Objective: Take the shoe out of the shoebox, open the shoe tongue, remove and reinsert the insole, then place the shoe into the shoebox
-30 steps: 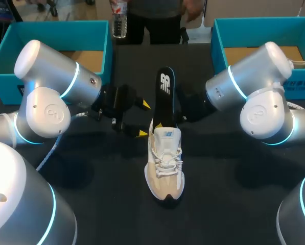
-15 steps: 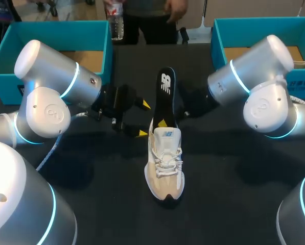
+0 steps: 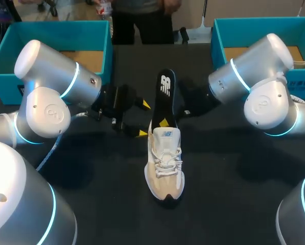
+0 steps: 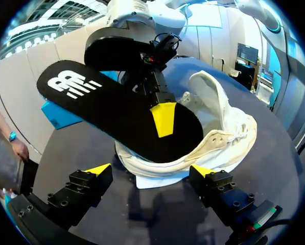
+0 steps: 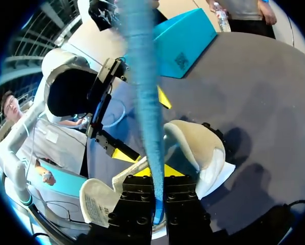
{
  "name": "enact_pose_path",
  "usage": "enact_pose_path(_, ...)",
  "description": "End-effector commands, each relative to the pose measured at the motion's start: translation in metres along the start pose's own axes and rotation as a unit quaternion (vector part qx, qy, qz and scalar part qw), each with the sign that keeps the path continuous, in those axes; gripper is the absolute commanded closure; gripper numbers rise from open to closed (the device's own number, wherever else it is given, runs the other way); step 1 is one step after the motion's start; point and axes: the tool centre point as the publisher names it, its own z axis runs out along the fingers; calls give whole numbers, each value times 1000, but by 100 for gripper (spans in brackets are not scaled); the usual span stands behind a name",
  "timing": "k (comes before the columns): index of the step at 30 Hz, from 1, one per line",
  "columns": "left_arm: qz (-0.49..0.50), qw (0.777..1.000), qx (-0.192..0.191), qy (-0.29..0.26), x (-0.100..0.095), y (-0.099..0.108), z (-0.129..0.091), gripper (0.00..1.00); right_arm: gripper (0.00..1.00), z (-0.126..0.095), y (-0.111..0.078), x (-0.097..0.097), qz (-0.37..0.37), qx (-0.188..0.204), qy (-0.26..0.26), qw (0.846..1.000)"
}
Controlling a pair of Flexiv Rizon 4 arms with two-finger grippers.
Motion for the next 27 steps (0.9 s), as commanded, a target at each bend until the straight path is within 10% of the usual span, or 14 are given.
enact_pose_path(1,0,1000,-1,0,0,0,1,0,100,-9,0,5,-6,-9,12,1000)
enact_pose_path(27,0,1000,-1,0,0,0,1,0,100,-12,21,-9,-116,-37,77,990)
